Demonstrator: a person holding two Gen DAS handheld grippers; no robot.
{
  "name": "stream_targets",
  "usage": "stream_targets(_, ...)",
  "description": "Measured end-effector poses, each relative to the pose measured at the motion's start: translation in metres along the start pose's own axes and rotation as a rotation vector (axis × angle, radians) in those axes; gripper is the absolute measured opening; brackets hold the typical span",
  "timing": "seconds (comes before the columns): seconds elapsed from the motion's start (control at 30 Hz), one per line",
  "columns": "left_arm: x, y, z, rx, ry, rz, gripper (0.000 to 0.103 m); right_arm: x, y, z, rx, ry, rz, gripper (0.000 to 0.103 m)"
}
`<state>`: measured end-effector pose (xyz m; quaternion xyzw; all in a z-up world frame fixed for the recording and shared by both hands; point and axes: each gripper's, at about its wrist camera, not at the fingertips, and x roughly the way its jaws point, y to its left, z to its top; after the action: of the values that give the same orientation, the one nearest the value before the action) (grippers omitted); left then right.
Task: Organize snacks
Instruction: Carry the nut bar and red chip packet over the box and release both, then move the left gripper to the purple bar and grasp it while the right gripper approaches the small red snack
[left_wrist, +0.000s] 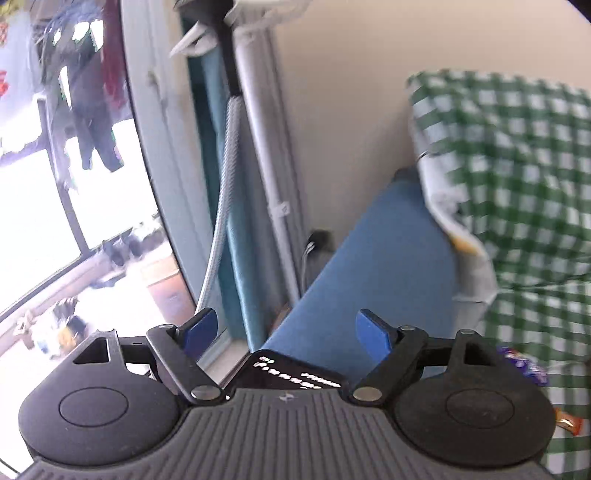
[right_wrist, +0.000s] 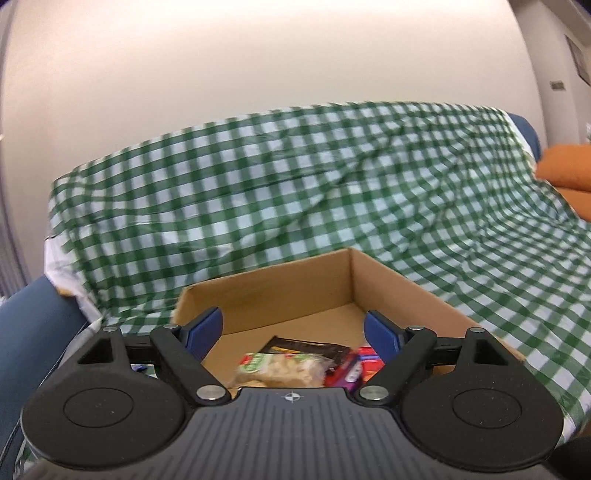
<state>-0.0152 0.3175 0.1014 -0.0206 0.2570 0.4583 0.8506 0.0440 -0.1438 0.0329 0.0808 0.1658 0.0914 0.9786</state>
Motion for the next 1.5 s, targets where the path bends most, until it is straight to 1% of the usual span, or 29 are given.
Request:
stream_targets(0.03,0.009,0.0,0.0,-0.007,0.009,-0.009,0.087,-0.002,0.004,-0.002,-0.016,-0.003,0.013,0.086)
stream_targets(0.1,0.02,-0.007,0.007,-0.021,-0.013,-0.075,0.087,-0.006,0.012,-0.005,-0.044,-0.007,0.037,0.085)
stream_targets(0.13,0.02,-0.013,0.012,-0.023,-0.046,-0.107,0.087,-0.008,0.014,-0.006,-0.054,-0.009,0.048,0.085)
stream_targets(0.2,0.007,-0.029,0.021,-0.017,-0.15,-0.19,0.087,-0.012,0.02,-0.008,-0.074,-0.013,0.072,0.085)
stream_targets(0.27,-0.01,-0.056,0.024,0.037,-0.251,-0.282,0.091,-0.016,0.026,-0.01,-0.099,-0.014,0.092,0.085)
stream_targets(0.3,-0.018,-0.069,0.022,0.045,-0.276,-0.342,0.091,-0.017,0.03,-0.012,-0.112,-0.013,0.098,0.085)
stream_targets(0.33,-0.022,-0.082,0.019,0.03,-0.277,-0.414,0.091,-0.018,0.033,-0.013,-0.127,-0.012,0.105,0.085)
stream_targets(0.4,-0.025,-0.106,0.008,-0.011,-0.244,-0.54,0.091,-0.018,0.043,-0.016,-0.163,-0.006,0.114,0.085)
stream_targets(0.43,-0.024,-0.119,0.0,-0.02,-0.224,-0.584,0.086,-0.017,0.049,-0.018,-0.184,0.003,0.119,0.085)
stream_targets(0.5,-0.014,-0.142,-0.016,-0.033,-0.17,-0.646,0.072,-0.015,0.059,-0.021,-0.213,0.021,0.127,0.084)
stream_targets(0.57,0.004,-0.16,-0.033,-0.077,-0.071,-0.731,0.05,-0.013,0.071,-0.022,-0.243,0.043,0.132,0.083)
stream_targets(0.6,0.014,-0.167,-0.042,-0.096,-0.023,-0.767,0.046,-0.013,0.075,-0.022,-0.254,0.048,0.131,0.082)
stream_targets(0.63,0.023,-0.174,-0.048,-0.092,0.016,-0.787,0.036,-0.012,0.08,-0.02,-0.262,0.054,0.13,0.081)
stream_targets(0.67,0.035,-0.182,-0.05,-0.071,0.052,-0.794,0.029,-0.01,0.085,-0.019,-0.267,0.061,0.13,0.08)
stream_targets(0.7,0.04,-0.185,-0.053,-0.048,0.08,-0.79,0.028,-0.007,0.089,-0.018,-0.27,0.068,0.13,0.078)
stream_targets(0.77,0.055,-0.186,-0.053,-0.037,0.12,-0.797,0.028,0.002,0.1,-0.016,-0.266,0.091,0.133,0.069)
stream_targets(0.8,0.064,-0.186,-0.052,-0.041,0.141,-0.802,0.028,0.008,0.105,-0.015,-0.256,0.109,0.137,0.061)
stream_targets(0.83,0.073,-0.182,-0.053,-0.061,0.162,-0.784,0.028,0.017,0.112,-0.016,-0.245,0.133,0.138,0.053)
stream_targets(0.9,0.092,-0.173,-0.057,-0.118,0.223,-0.747,0.028,0.036,0.128,-0.017,-0.224,0.183,0.131,0.046)
stream_targets(0.93,0.104,-0.169,-0.061,-0.164,0.269,-0.735,0.028,0.045,0.136,-0.017,-0.221,0.204,0.125,0.046)
stream_targets(0.97,0.114,-0.166,-0.064,-0.203,0.309,-0.724,0.028,0.055,0.145,-0.017,-0.22,0.225,0.12,0.046)
stream_targets(1.03,0.13,-0.163,-0.067,-0.231,0.363,-0.717,0.028,0.077,0.165,-0.021,-0.235,0.28,0.109,0.046)
stream_targets(1.17,0.141,-0.173,-0.073,-0.249,0.408,-0.748,0.029,0.124,0.195,-0.037,-0.282,0.383,0.081,0.051)
stream_targets(1.23,0.148,-0.178,-0.075,-0.292,0.429,-0.769,0.029,0.142,0.208,-0.046,-0.33,0.383,0.067,0.062)
stream_targets(1.3,0.153,-0.182,-0.076,-0.313,0.441,-0.778,0.03,0.157,0.218,-0.053,-0.387,0.382,0.061,0.066)
stream_targets(1.33,0.155,-0.184,-0.076,-0.311,0.444,-0.779,0.033,0.165,0.221,-0.058,-0.408,0.392,0.058,0.068)
stream_targets(1.37,0.158,-0.188,-0.075,-0.306,0.445,-0.784,0.042,0.172,0.223,-0.061,-0.421,0.403,0.057,0.068)
stream_targets(1.43,0.158,-0.19,-0.075,-0.296,0.44,-0.784,0.052,0.184,0.224,-0.068,-0.441,0.417,0.05,0.069)
stream_targets(1.5,0.163,-0.196,-0.074,-0.276,0.441,-0.78,0.057,0.194,0.225,-0.073,-0.458,0.442,0.053,0.073)
